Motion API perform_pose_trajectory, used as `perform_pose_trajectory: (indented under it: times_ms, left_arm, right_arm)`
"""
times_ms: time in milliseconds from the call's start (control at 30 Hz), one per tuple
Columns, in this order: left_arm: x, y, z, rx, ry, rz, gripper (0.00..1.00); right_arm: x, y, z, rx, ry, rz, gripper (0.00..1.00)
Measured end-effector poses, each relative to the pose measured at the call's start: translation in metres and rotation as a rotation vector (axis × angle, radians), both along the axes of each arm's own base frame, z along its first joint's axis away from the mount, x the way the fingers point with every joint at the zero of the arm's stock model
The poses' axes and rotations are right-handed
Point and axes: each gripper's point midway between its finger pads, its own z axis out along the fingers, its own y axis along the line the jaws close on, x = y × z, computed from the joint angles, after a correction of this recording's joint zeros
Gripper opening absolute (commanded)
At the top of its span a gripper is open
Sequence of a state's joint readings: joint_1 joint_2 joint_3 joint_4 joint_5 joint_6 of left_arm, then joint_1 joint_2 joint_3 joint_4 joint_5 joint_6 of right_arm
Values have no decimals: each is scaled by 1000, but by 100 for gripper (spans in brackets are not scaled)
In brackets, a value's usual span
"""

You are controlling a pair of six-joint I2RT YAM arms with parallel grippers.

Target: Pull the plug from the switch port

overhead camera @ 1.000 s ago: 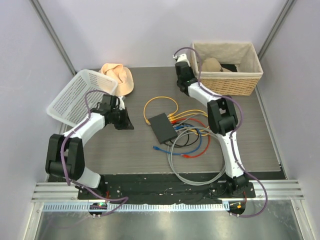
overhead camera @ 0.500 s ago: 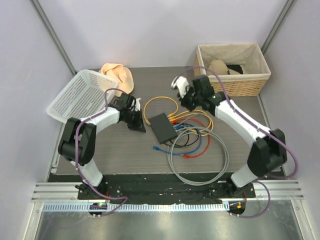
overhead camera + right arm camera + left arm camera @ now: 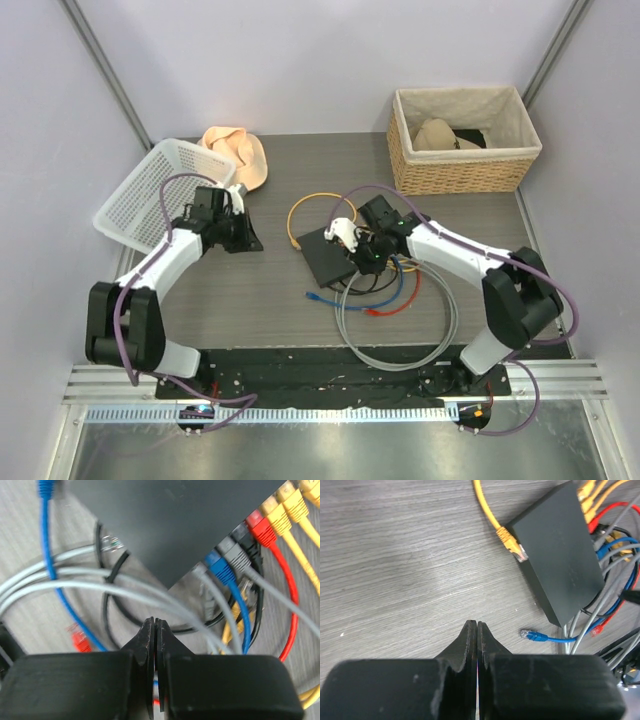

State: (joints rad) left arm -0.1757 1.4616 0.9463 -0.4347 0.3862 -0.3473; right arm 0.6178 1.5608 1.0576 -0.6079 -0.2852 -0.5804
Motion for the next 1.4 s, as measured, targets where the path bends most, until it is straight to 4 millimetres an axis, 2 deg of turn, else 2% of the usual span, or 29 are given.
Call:
perform_pose_trajectory:
  times_ms: [133,300,467,600,733,833,900,1000,1033,1067,1133,1167,1267,1333,1400]
  left_arm:
    - [-5,2,13,-6,-72,-11,0]
    - [-15,4,16,-6,-101,-18,0]
    - [-16,4,21,-1,-129,-30,0]
    - [-17,4,24,-5,-148,-30,0]
    - [-19,5,25,-6,-160,-30,0]
    - [-19,5,27,-8,-169,-30,0]
    - [-19,5,29,-7,-175,-28,0]
    - [-18,7,31,1,-186,-20,0]
    - [-18,8,31,7,-186,-16,0]
    - [-17,9,30,11,-182,-13,0]
    - [-14,9,27,18,-156,-8,2]
    - [-10,8,25,21,-134,-4,5]
    - [16,5,19,23,-54,17,25]
    - [35,5,14,23,0,36,30]
    - [53,9,4,29,59,63,32]
  right_arm:
    - [15,2,-15,-47,-5,11,1]
    - [22,0,-38,-114,9,45,1]
    - [20,9,-38,-130,-1,82,1]
    - [15,35,-38,-131,-32,134,1]
    - [6,84,-39,-100,-66,217,1]
    - [2,113,-42,-73,-71,246,1]
    - [-2,121,-44,-66,-64,250,1]
    - [-2,118,-39,-52,-24,231,2]
    - [0,116,-33,-34,-3,214,6]
    - [6,114,-24,-11,8,190,20]
    - [23,112,-1,59,34,112,37]
    - [37,111,14,102,37,63,49]
    - [99,110,72,274,-5,-87,61]
    - [134,109,99,366,-35,-141,65]
    - [162,106,107,420,-39,-178,65]
